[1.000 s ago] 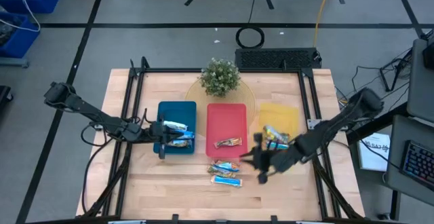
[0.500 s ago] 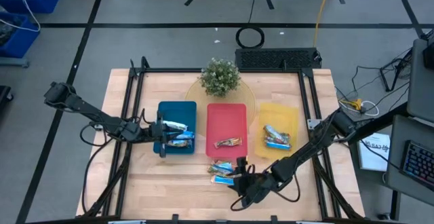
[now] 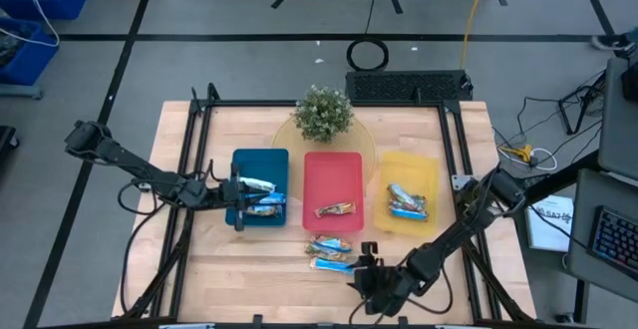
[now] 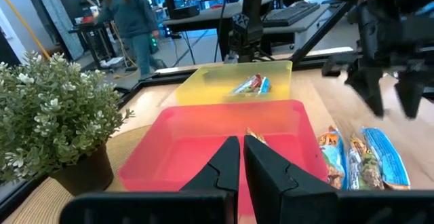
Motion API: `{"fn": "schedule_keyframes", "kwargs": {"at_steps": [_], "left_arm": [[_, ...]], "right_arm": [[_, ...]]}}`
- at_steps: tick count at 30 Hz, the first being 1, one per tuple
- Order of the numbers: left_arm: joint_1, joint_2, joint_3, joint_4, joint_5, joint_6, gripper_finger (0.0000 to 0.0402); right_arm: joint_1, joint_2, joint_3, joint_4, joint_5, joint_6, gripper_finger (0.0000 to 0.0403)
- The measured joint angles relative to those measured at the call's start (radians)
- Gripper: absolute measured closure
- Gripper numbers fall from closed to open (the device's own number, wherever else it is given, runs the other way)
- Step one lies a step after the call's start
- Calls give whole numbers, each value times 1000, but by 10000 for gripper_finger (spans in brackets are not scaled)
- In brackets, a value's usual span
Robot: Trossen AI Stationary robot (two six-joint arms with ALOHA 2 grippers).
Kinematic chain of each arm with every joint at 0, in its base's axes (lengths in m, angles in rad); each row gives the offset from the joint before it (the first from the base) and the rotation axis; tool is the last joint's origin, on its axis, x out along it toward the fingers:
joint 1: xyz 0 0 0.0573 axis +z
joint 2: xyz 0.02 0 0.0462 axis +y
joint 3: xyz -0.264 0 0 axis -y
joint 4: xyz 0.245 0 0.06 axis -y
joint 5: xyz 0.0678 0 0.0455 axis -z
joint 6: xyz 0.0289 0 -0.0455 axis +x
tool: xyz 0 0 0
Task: Pick and place Granola Bars by type
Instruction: Put the bottom yellow granola bar into the red bin
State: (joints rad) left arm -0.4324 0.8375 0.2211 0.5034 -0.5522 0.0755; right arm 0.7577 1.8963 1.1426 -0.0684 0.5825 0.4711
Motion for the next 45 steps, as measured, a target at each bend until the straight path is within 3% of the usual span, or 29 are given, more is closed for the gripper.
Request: {"fn": "schedule_keyframes", "kwargs": {"at_steps": [10,21,24,30,32,38,45], "left_arm": [[0,0,0,-8,1,-32,371],[0,0,0,-15,2,-53,371],[0,0,0,-15,5,-58,371],[0,0,0,-16,5,-59,371],[0,0,0,-16,5,-59,371],[0,0,0,-18,12,-59,371],[0,0,0,-32,30,-58,371]], "right_arm": [[-19,100,-1,-19,49,15,216],[-59,124,0,-8,41,16,221],[-61,124,0,-7,24,25,247],[-60,124,0,-7,-11,39,339],[-57,119,0,-8,-17,22,350],[-49,51,-5,-49,-49,-68,353],[-49,-158,-15,-96,-11,-224,359]]}}
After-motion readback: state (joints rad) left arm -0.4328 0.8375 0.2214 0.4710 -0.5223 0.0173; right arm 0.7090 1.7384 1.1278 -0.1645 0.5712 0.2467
